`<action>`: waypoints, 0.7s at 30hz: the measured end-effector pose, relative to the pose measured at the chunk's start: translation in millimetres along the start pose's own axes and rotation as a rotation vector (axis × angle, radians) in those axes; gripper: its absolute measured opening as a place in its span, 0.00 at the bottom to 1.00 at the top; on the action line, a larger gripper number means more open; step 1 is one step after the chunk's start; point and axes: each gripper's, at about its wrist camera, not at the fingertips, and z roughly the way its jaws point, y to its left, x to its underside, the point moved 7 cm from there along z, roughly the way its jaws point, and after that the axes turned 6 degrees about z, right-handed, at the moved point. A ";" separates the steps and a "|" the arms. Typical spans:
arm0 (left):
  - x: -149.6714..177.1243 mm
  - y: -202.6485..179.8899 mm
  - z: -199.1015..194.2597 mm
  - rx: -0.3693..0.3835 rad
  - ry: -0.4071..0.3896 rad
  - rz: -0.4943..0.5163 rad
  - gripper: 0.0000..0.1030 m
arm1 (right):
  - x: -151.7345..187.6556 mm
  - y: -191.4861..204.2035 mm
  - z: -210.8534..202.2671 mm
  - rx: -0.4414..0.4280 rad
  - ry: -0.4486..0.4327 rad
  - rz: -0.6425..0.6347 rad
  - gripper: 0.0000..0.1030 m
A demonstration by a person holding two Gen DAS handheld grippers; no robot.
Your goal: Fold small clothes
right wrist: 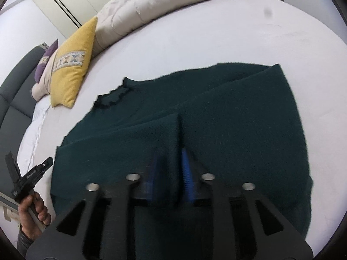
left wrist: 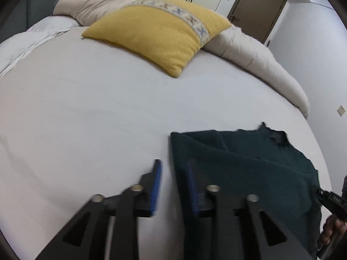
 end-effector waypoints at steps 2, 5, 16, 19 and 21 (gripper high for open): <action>8.7 -3.3 -12.2 -0.014 -0.005 0.022 0.67 | 5.7 5.7 -6.7 0.011 -0.013 -0.035 0.36; 25.1 -13.4 -5.6 -0.048 0.046 0.090 0.66 | 19.4 8.6 2.8 0.061 0.028 -0.094 0.36; 36.9 -24.1 1.9 -0.060 0.085 0.201 0.07 | 21.8 14.7 -12.5 0.098 -0.016 -0.126 0.06; 41.4 -17.8 6.3 -0.059 0.081 0.187 0.07 | 26.7 13.3 -10.1 0.093 0.008 -0.116 0.06; 43.5 -15.2 6.6 -0.059 0.066 0.173 0.07 | 32.5 7.9 1.8 0.093 0.038 -0.092 0.06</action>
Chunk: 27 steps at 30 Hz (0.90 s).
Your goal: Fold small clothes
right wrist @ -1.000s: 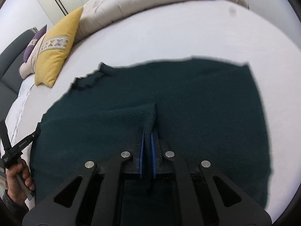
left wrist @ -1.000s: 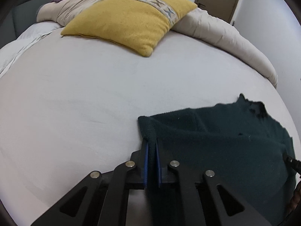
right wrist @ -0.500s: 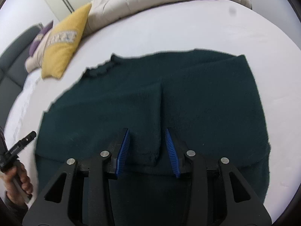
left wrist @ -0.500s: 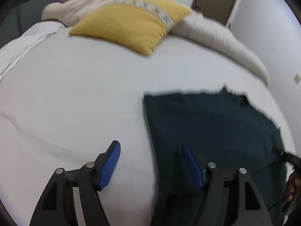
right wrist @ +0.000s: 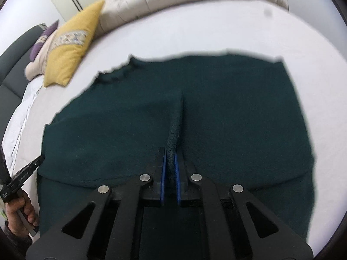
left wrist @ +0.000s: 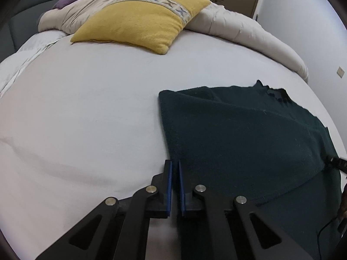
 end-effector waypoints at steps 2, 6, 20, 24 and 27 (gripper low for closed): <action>-0.6 -1.5 2.0 -0.017 -0.005 0.020 0.07 | -0.1 -0.7 -2.6 -0.004 -0.015 -0.012 0.06; -2.3 2.6 5.6 0.008 -0.004 0.006 0.08 | -2.5 -5.0 3.4 -0.025 -0.004 0.000 0.06; 8.5 28.2 -34.1 -0.092 -0.032 0.011 0.44 | 3.5 -58.7 -53.4 -0.052 -0.105 0.169 0.40; 41.3 26.8 -83.9 -0.017 -0.057 -0.034 0.48 | 31.2 -86.4 -114.8 -0.060 -0.192 0.204 0.57; 83.5 14.1 -116.2 0.084 -0.033 -0.065 0.63 | 68.2 -104.9 -152.6 -0.084 -0.202 0.207 0.57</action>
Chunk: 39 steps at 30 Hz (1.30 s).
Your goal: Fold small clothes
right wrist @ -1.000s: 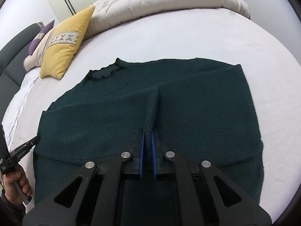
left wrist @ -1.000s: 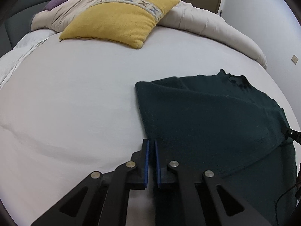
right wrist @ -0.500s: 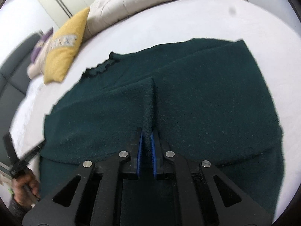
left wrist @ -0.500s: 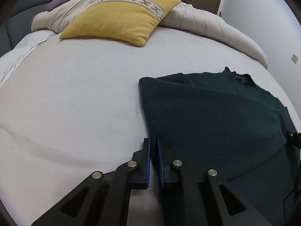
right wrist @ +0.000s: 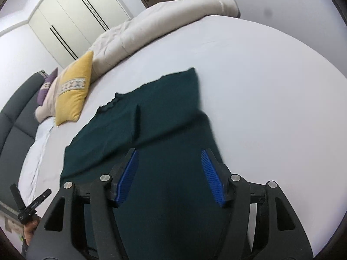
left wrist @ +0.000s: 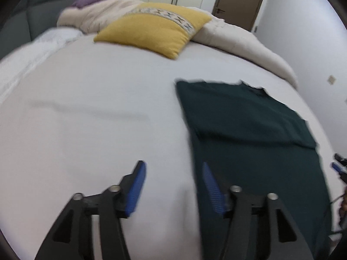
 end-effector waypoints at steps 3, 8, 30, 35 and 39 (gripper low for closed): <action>39.3 -6.3 -22.1 0.105 0.033 -0.090 0.66 | 31.2 -22.5 -35.2 -0.031 0.033 0.022 0.57; 105.3 -16.2 -41.4 0.207 0.120 -0.199 0.66 | 83.0 -49.5 -73.7 -0.074 0.082 0.035 0.57; 165.5 -37.9 -66.8 0.384 0.267 -0.257 0.35 | 141.3 -124.9 -116.0 -0.078 0.209 0.153 0.53; 170.0 -34.0 -62.1 0.380 0.281 -0.287 0.08 | 138.6 -130.5 -123.7 -0.048 0.209 0.157 0.53; 166.5 -36.9 -62.8 0.366 0.273 -0.271 0.07 | 137.0 -138.6 -124.1 -0.025 0.222 0.174 0.53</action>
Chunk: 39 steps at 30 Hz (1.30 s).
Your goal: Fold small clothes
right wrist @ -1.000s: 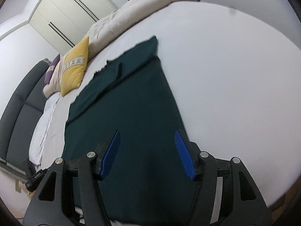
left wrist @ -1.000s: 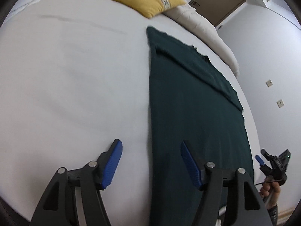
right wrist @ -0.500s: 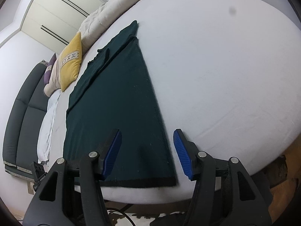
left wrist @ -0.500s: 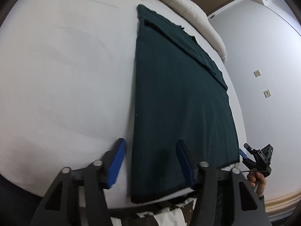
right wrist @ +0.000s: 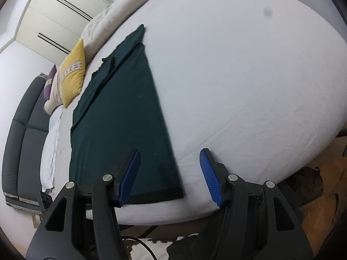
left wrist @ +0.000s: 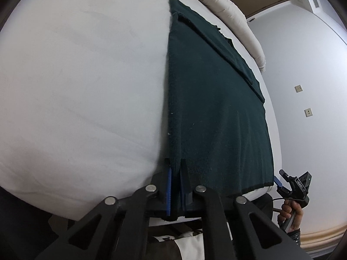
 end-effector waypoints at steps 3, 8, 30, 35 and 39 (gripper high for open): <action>-0.1 -0.5 -3.7 0.000 -0.007 0.001 0.07 | 2.4 -0.7 5.1 0.010 0.026 -0.007 0.53; -0.1 -2.4 -12.2 0.008 -0.025 0.006 0.07 | 12.9 8.6 15.2 0.021 0.103 -0.039 0.45; -13.6 -13.6 -46.6 0.148 -0.106 -0.043 0.06 | 1.5 26.1 -9.5 -0.270 0.042 0.051 0.06; -31.9 -27.7 -61.2 0.242 -0.153 -0.076 0.06 | -19.0 54.2 -18.0 -0.340 0.007 0.046 0.06; -50.0 -37.8 -71.5 0.301 -0.188 -0.093 0.06 | -34.1 77.0 -20.4 -0.389 -0.020 0.043 0.06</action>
